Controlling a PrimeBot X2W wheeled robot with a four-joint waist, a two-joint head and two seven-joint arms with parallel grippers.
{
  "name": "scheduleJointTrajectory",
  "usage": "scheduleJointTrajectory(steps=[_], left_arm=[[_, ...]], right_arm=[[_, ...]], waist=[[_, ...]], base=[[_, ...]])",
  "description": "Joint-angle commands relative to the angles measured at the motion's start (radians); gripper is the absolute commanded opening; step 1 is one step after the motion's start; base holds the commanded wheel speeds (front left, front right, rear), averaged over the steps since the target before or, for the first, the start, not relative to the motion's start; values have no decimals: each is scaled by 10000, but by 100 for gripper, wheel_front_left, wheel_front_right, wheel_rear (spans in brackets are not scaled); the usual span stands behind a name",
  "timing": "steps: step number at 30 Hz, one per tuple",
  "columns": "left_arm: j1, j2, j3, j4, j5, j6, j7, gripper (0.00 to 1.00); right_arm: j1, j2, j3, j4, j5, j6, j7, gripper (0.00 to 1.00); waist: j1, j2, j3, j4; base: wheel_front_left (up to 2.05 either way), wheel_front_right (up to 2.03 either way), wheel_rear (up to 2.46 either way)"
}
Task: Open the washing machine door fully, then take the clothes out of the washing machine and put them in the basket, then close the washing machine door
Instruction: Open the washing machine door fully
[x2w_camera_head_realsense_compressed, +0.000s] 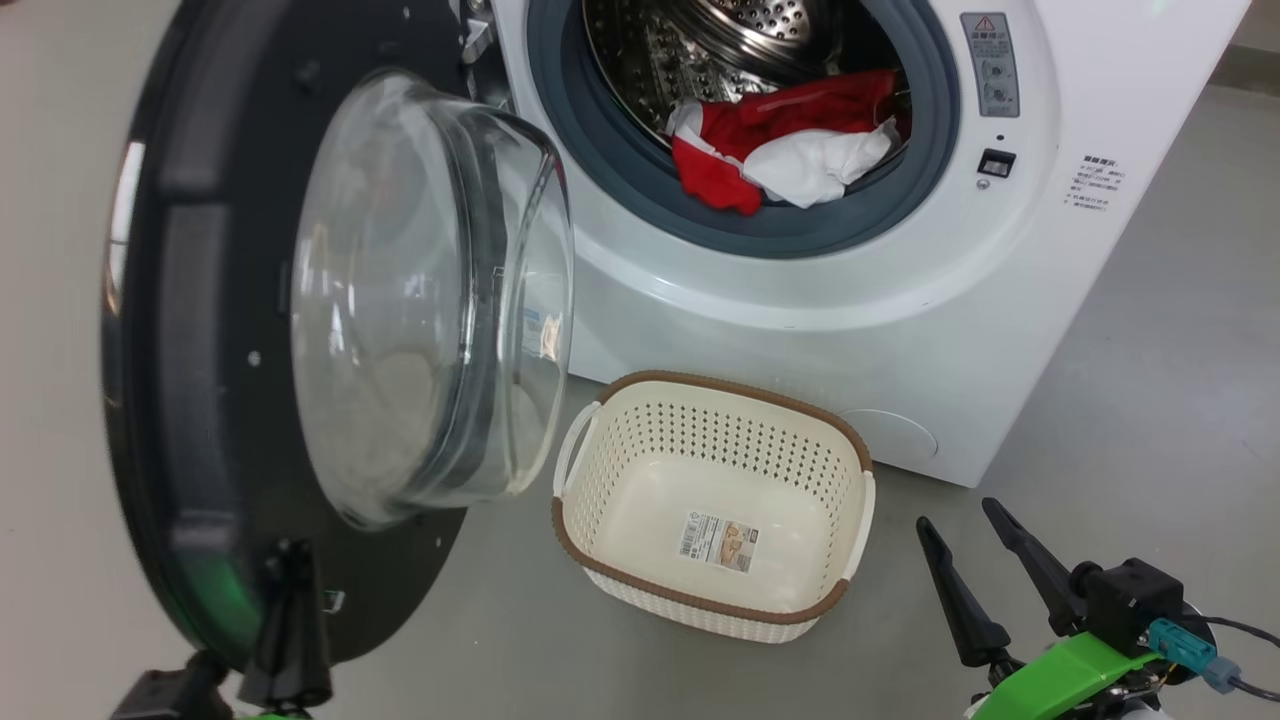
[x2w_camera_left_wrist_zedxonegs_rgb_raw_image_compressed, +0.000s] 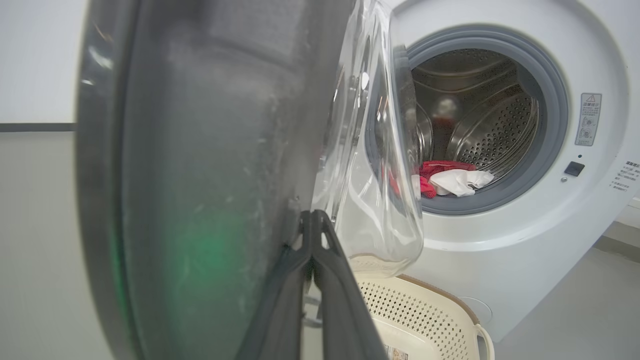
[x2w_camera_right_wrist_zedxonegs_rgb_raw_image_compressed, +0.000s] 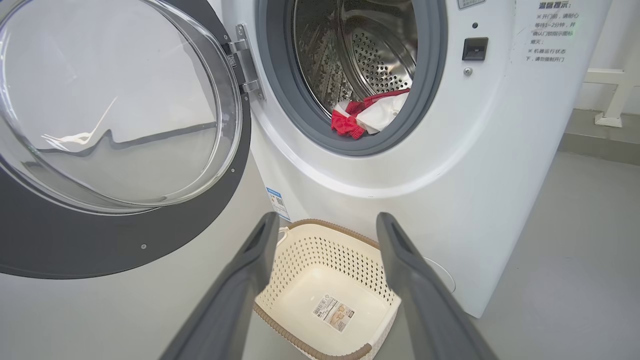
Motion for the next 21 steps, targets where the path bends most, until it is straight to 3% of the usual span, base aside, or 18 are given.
scheduleJointTrajectory(steps=[1, 21], left_arm=[[-485, 142, 746, -149, 157, -87, -65, 0], [-2165, 609, 3803, 1239, 790, -948, -65, 0]], right_arm=[[-431, -166, 217, -270, -131, 63, -93, 100], [-799, -416, 359, -305, -133, 63, -93, 100]], waist=[[0, 0, 81, 12], [0, 0, 820, -175]], base=[[0, 0, 0], [0, 0, 0]])
